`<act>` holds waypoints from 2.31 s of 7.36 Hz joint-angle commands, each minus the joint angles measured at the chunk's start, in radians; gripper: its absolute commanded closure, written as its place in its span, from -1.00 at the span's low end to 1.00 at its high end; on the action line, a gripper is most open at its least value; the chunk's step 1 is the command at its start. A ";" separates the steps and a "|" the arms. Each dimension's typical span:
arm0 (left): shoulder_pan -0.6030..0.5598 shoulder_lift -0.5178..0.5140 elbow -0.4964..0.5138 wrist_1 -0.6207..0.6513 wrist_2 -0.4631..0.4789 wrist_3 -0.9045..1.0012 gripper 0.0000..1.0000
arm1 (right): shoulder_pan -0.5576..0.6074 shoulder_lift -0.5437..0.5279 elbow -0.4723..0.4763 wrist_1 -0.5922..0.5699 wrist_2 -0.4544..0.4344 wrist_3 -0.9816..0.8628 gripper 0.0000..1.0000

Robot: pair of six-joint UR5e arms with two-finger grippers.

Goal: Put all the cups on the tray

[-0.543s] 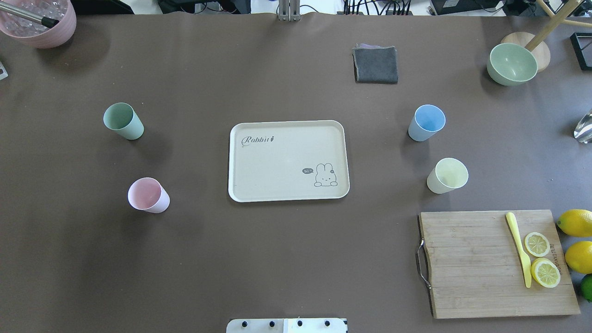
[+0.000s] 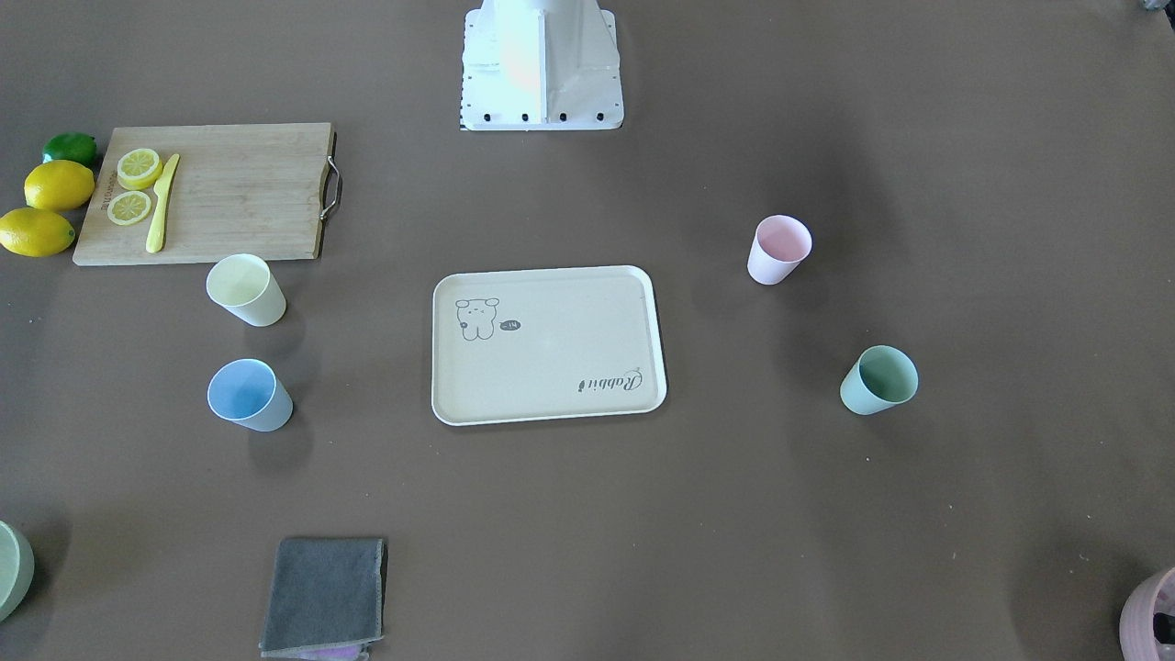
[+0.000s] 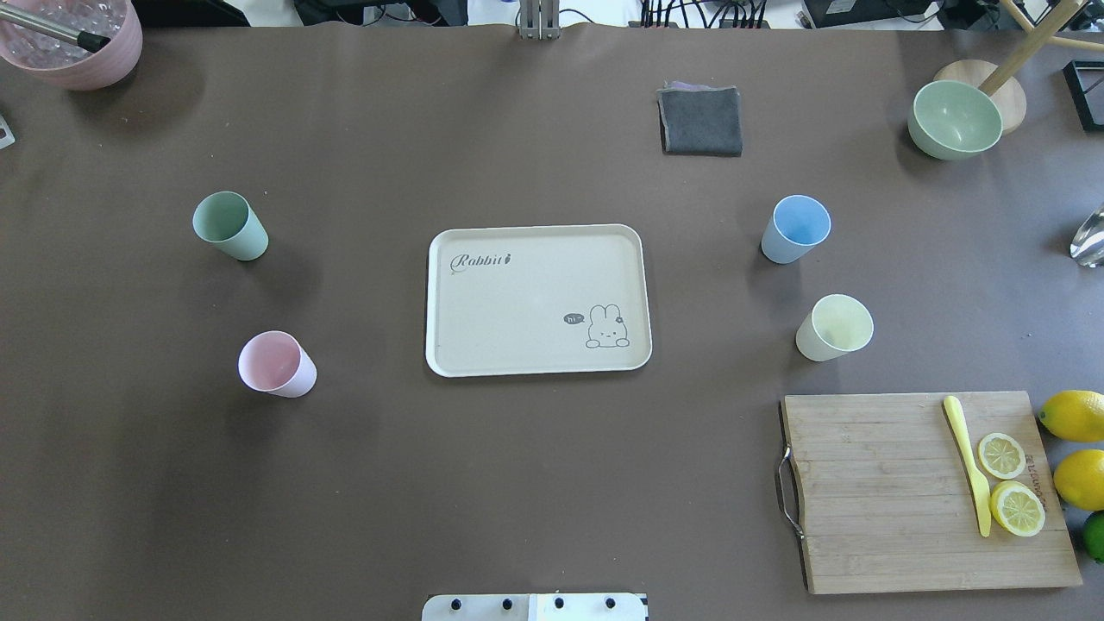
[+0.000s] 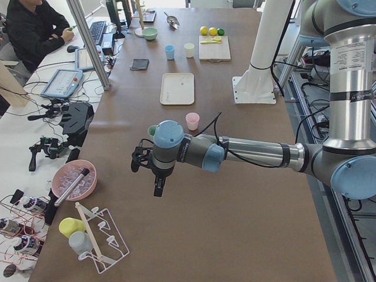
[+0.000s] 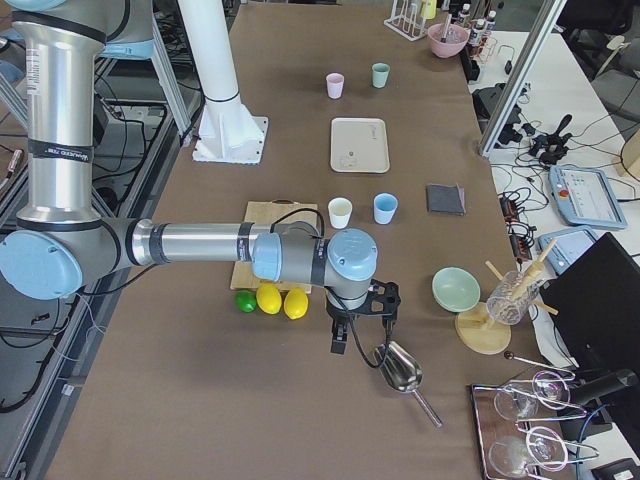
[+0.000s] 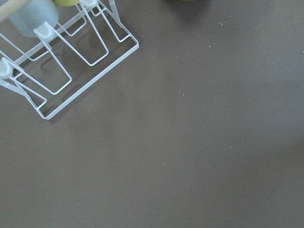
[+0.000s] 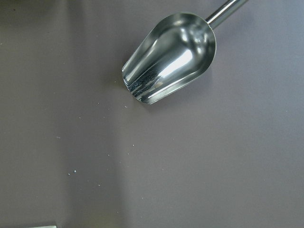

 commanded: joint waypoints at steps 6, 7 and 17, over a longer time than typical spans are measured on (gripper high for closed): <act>0.000 0.002 0.011 0.002 0.005 -0.001 -0.96 | 0.000 0.003 0.003 0.002 0.005 0.001 -1.00; 0.000 0.002 0.011 0.000 0.005 -0.001 -0.96 | 0.000 0.003 0.002 0.002 0.005 0.002 -1.00; 0.015 -0.011 -0.028 -0.019 -0.006 -0.002 -0.96 | 0.000 0.003 0.002 0.002 0.006 0.002 -1.00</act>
